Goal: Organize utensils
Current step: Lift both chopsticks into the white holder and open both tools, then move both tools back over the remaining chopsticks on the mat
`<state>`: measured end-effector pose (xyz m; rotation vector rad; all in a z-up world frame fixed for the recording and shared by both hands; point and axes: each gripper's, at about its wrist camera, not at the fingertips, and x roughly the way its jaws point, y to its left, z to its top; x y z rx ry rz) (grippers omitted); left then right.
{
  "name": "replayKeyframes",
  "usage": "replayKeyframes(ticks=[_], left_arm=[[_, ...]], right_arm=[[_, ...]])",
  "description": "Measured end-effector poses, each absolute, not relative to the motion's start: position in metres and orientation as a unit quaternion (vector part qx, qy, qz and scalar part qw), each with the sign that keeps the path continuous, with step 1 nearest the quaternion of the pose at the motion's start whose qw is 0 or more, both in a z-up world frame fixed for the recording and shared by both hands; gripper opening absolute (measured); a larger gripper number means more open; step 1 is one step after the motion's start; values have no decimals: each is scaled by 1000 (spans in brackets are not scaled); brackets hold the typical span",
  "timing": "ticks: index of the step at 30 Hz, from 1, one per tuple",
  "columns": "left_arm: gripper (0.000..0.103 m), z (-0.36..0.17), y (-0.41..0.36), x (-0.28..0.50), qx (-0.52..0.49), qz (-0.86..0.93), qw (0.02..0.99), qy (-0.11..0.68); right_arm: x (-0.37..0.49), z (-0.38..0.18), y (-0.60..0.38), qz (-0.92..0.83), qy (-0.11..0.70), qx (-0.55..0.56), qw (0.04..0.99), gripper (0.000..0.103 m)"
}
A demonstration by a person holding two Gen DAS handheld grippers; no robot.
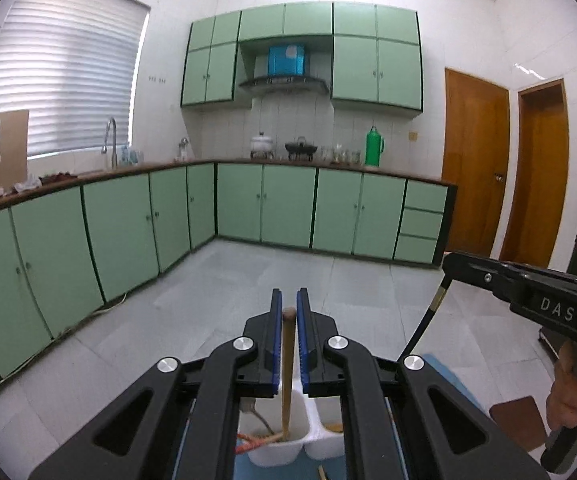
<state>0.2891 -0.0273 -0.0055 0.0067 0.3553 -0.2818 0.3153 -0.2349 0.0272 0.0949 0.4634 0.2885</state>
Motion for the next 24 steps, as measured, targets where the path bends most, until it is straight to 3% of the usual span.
replayKeyframes(ticks=[2, 4, 7, 9, 12, 15, 19, 24], left_arm=[[22, -9, -25, 289, 6, -140, 974, 181], [22, -10, -22, 285, 6, -139, 973, 182], [29, -7, -19, 276, 1, -140, 973, 182], [39, -3, -16, 264, 0, -140, 974, 177], [47, -2, -12, 245, 1, -138, 975, 175], [63, -10, -6, 212, -1, -138, 975, 175], [72, -39, -4, 180, 6, -135, 973, 190], [74, -95, 2, 157, 2, -125, 959, 256]], right_arm=[[316, 22, -234, 141, 236, 46, 960, 11], [311, 19, -234, 140, 238, 51, 960, 14], [301, 22, -243, 135, 230, 68, 962, 41], [288, 26, -246, 125, 217, 66, 966, 44], [265, 27, -257, 105, 200, 68, 972, 67], [236, 19, -266, 79, 189, 69, 976, 84], [200, -7, -272, 50, 189, 62, 979, 91], [166, -65, -267, 31, 238, 66, 969, 93]])
